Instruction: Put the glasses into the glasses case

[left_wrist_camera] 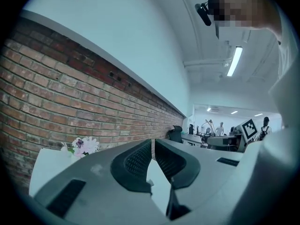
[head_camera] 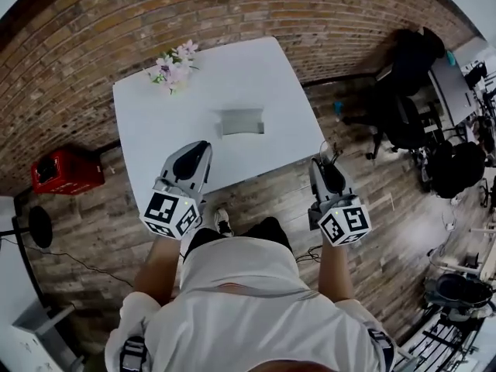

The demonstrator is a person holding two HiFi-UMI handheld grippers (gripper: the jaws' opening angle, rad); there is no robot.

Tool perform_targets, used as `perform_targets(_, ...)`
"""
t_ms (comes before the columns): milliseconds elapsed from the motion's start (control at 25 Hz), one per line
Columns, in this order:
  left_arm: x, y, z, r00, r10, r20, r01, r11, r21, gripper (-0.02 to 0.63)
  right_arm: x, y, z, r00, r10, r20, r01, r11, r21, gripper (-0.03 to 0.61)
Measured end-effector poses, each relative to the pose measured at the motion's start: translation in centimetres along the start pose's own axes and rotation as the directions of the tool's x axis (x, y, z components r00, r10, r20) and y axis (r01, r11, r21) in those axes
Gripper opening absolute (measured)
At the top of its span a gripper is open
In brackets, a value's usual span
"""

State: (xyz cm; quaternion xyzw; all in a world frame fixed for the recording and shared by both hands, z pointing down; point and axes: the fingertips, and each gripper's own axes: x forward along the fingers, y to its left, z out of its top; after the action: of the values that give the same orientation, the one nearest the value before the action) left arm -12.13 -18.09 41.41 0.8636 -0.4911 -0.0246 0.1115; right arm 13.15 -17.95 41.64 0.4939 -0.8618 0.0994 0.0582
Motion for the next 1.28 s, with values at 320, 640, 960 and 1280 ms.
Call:
perform_targets(320, 0.0, 5.7, 0.2, 0.987, 0.16, 0.01, -0.16, 0.987, -0.027, 0.032, 9.4, 0.8, 1.7, 0.984, 0.179, -0.021, -0.179, 0.983, -0.04, 0.16)
perform_targets(640, 3.7, 6.8, 2.6, 0.943, 0.331, 0.036, -0.333, 0.942, 0.033, 0.032, 18.3, -1.9, 3.6, 0.92, 0.387, -0.06, -0.39, 0.92, -0.05, 0.16)
perform_targets(960, 4.8, 7.4, 1.7, 0.858, 0.513, 0.017, -0.513, 0.858, -0.024, 0.032, 26.1, -2.8, 1.8, 0.795, 0.566, -0.219, -0.585, 0.811, -0.029, 0.16)
perform_targets(1280, 0.9, 6.3, -1.1, 0.762, 0.647, -0.029, -0.646, 0.758, -0.093, 0.032, 28.2, 1.1, -8.0, 0.531, 0.644, -0.551, -0.774, 0.633, -0.005, 0.16)
